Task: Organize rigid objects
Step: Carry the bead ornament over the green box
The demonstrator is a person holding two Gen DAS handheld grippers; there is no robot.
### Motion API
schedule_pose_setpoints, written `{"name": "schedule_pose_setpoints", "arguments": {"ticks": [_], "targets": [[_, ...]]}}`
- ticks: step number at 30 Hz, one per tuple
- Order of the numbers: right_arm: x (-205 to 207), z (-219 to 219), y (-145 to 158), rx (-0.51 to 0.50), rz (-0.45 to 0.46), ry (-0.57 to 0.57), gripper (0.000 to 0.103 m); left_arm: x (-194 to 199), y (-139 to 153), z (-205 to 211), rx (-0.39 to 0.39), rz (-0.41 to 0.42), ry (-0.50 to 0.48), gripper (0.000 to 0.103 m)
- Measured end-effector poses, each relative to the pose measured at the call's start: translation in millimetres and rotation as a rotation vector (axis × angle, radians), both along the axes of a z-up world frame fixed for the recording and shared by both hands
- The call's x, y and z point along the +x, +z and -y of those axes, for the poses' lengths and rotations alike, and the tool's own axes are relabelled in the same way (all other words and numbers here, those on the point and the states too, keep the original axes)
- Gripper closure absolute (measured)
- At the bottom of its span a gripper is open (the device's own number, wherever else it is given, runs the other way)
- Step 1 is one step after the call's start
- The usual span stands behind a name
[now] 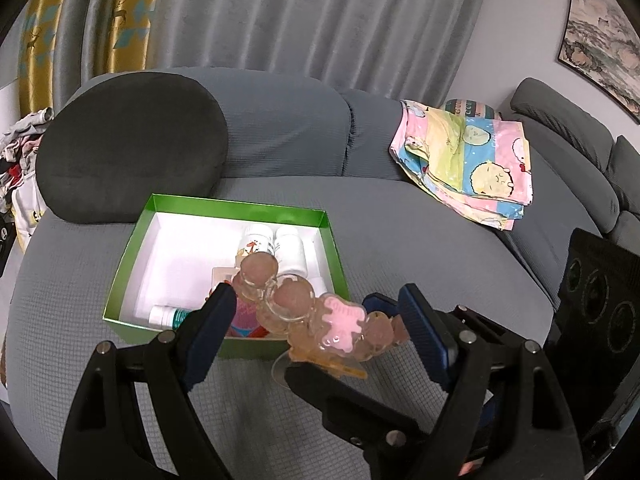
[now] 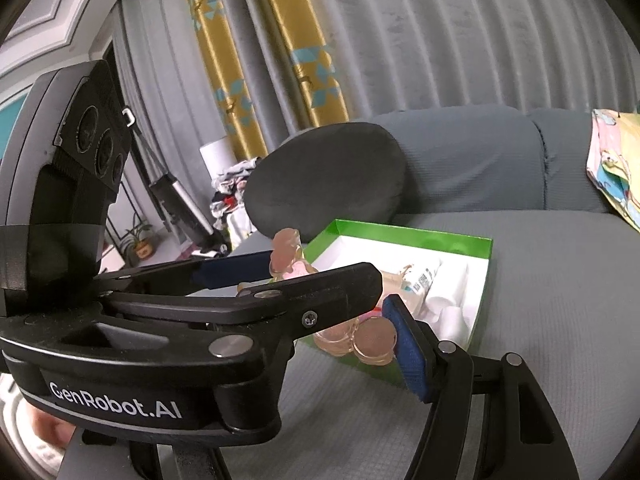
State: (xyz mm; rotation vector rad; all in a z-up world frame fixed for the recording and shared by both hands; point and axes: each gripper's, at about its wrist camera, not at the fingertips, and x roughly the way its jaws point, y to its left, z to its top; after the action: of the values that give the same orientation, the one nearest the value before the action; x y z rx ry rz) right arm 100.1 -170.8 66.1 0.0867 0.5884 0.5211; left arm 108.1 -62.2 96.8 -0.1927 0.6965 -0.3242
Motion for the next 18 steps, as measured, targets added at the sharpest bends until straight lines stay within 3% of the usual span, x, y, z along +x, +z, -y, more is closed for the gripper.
{"name": "schedule_pose_setpoints", "arguments": {"ticks": [18], "targets": [[32, -3, -12, -0.004, -0.027, 0.003, 0.034, 39, -17, -12, -0.018, -0.053, 0.016, 0.021]]}}
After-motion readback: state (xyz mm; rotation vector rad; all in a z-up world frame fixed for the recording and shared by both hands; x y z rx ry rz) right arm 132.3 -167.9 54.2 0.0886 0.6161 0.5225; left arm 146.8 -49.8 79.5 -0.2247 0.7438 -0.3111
